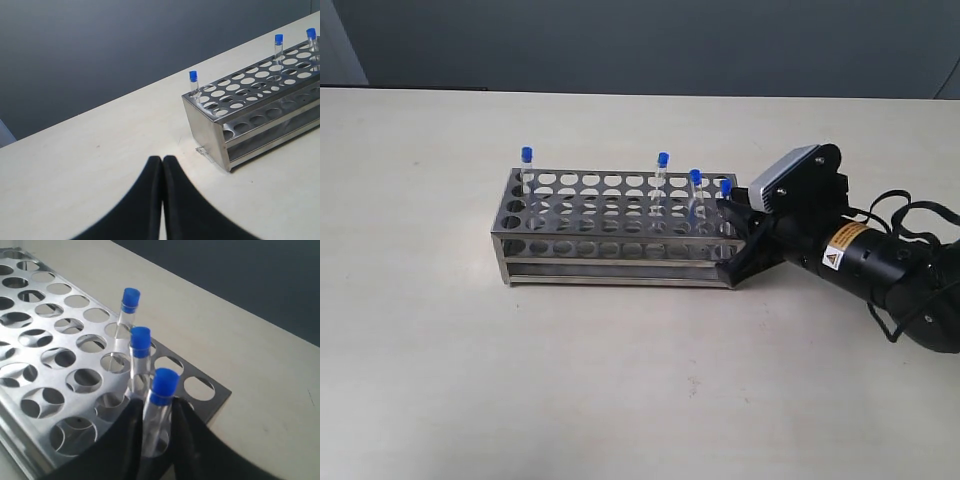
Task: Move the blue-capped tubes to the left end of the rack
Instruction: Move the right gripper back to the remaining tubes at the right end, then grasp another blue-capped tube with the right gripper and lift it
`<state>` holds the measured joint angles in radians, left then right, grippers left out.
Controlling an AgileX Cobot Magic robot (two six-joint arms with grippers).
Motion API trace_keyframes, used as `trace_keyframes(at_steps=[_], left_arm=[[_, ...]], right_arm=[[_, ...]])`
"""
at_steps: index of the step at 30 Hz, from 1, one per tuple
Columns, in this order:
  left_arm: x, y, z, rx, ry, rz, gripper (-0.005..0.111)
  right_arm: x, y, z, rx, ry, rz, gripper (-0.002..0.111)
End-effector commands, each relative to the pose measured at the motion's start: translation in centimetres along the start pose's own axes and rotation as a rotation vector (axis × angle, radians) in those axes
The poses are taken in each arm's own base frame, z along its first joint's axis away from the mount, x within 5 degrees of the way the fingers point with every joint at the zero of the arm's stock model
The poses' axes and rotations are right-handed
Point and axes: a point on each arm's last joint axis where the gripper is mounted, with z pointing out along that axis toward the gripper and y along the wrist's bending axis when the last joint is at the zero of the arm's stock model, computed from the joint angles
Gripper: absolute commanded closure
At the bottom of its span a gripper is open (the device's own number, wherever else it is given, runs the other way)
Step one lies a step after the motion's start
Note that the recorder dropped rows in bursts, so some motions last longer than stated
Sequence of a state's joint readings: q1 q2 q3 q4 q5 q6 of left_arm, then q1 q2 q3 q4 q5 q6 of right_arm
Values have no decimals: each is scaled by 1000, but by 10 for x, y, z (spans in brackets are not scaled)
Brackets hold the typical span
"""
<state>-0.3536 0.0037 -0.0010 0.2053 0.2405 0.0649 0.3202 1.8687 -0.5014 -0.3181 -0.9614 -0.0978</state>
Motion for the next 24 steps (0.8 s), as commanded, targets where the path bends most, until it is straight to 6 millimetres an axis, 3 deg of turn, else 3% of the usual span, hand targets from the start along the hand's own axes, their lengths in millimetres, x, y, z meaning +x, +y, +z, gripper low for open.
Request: trace_keyframes(at_steps=[1, 13, 16, 21, 24], left_arm=[[0, 0, 0, 7, -4, -7, 106], [0, 0, 0, 7, -4, -7, 106], [0, 0, 0, 7, -4, -7, 106], [0, 0, 0, 7, -4, -7, 106], [0, 0, 0, 7, -4, -7, 106]], right_arm=[[-2, -9, 5, 64, -14, 26, 84], [0, -8, 5, 52, 4, 21, 72], [0, -8, 5, 52, 4, 21, 78], [-1, -8, 5, 53, 2, 20, 109], [-1, -8, 5, 54, -5, 23, 109]])
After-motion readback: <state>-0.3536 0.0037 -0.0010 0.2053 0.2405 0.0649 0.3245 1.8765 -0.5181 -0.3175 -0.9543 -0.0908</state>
